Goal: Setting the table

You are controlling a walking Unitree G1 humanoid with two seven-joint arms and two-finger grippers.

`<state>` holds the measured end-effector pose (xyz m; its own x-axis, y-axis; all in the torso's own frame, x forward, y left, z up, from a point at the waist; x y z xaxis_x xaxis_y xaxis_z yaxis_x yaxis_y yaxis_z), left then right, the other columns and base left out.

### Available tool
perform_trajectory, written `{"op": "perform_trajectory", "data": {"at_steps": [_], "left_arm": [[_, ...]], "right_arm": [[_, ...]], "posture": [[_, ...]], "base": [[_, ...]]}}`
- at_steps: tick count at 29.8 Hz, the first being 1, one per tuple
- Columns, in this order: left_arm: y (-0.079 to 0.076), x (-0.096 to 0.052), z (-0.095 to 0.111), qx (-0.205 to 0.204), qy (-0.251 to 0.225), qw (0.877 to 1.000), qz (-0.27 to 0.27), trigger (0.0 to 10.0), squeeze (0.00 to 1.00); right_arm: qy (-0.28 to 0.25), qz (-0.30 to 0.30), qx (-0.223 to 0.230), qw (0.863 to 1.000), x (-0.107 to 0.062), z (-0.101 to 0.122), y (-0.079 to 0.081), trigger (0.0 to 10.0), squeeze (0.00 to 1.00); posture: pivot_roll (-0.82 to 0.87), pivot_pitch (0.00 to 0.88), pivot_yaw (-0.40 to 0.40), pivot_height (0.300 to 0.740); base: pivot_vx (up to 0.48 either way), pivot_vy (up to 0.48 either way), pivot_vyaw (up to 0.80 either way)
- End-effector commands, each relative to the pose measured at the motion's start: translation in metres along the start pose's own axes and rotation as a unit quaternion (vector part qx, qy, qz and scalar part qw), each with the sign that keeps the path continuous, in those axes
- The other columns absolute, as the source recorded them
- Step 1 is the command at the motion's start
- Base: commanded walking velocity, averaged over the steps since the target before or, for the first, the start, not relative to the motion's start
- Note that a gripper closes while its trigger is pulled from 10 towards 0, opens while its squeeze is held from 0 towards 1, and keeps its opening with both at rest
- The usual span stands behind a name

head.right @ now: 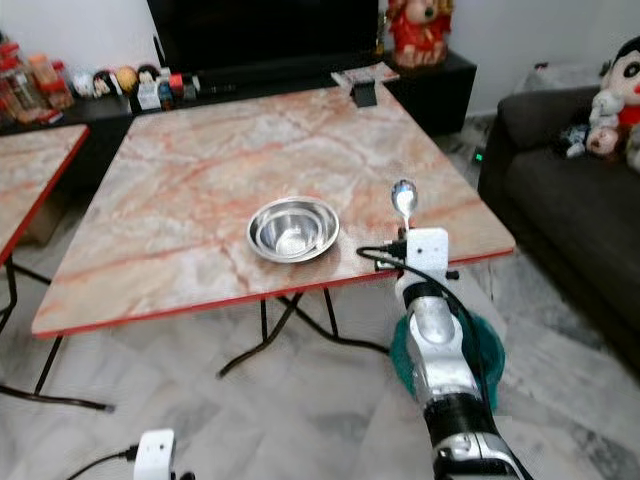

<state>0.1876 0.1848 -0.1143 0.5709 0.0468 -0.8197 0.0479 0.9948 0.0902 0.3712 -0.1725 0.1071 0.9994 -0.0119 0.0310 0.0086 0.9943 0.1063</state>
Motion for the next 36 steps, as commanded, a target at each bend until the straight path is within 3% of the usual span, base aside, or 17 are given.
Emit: {"op": "perform_trajectory", "data": {"at_steps": [1, 14, 36], "left_arm": [[0.0126, -0.0007, -0.0005, 0.001, 0.001, 1.000, 0.013, 10.0, 0.00], [0.0117, -0.0003, 0.0009, 0.003, 0.001, 1.000, 0.016, 10.0, 0.00], [0.0092, 0.0002, 0.0027, -0.001, -0.001, 1.000, 0.008, 10.0, 0.00]], "right_arm": [[-0.004, 0.016, 0.006, 1.000, 0.0023, 0.0024, 0.0124, 10.0, 0.00], [-0.004, 0.019, 0.005, 1.000, 0.0041, 0.0042, 0.0131, 10.0, 0.00], [0.011, 0.013, -0.012, 1.000, 0.0008, -0.0022, 0.0051, 10.0, 0.00]], "posture": [[-0.04, 0.004, 0.058, 0.740], [-0.04, 0.001, 0.056, 0.740], [-0.04, 0.003, 0.058, 0.740]], "base": [[0.480, 0.000, 0.00], [0.480, 0.000, 0.00], [0.000, 0.000, 0.00]]}}
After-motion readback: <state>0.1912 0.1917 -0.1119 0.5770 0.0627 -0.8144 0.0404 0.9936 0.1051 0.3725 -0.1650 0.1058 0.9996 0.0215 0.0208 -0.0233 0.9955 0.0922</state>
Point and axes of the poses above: a point about 5 cm out from each wrist's last joint towards the gripper, its own x axis pointing out of the wrist towards the gripper, its own z axis along the axis of the wrist's last joint, y = z × x, the point moved 3 cm from there along x, pointing out of the wrist towards the gripper, and after that the axes turned 11 degrees about x, right-handed, at the moved point
